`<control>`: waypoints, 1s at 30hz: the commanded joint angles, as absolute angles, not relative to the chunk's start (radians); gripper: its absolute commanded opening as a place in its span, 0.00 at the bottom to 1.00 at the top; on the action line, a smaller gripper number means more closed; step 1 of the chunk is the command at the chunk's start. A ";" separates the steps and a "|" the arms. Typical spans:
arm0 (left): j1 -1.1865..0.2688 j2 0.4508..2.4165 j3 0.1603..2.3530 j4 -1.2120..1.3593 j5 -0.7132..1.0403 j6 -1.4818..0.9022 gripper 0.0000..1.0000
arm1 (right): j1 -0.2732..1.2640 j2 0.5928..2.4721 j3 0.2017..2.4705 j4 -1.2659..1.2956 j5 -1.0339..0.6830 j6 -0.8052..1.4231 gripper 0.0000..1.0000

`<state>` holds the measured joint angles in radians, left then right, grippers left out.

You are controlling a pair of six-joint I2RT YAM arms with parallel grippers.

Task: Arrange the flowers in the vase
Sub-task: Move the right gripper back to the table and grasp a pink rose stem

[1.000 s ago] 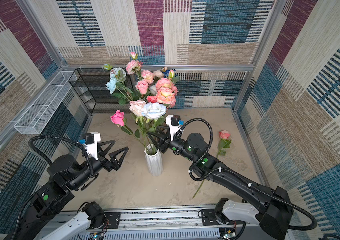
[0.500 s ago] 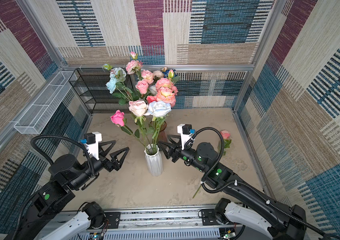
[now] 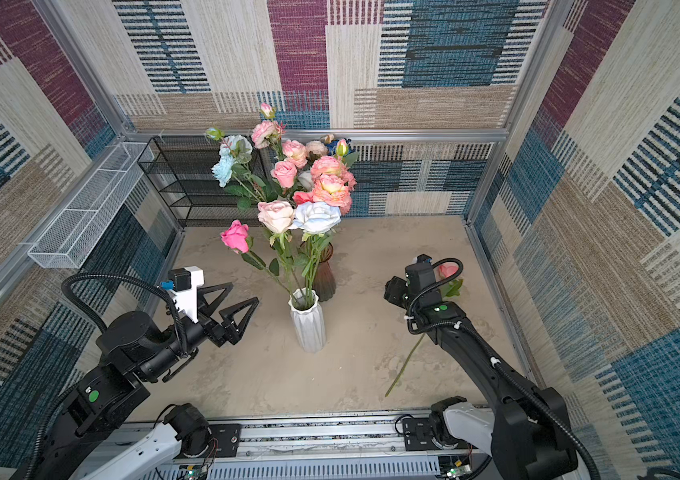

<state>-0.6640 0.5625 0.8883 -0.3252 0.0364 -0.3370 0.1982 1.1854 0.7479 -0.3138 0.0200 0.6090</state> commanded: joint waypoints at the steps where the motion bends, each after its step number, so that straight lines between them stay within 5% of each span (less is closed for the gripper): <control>1: -0.664 0.554 0.888 -0.290 0.054 -0.316 0.99 | 0.098 1.254 0.747 -0.342 0.040 0.615 0.62; 19: -0.664 0.511 0.885 -0.281 0.096 -0.319 0.99 | -0.098 1.624 0.840 -0.364 0.182 0.612 0.54; 30: -0.664 0.494 0.876 -0.270 0.085 -0.314 0.99 | -0.098 1.683 0.876 -0.331 0.096 0.600 0.15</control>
<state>-0.6640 0.4950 0.8783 -0.3180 0.0853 -0.3367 -0.0994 1.6752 0.8780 -0.3248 0.1703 0.6064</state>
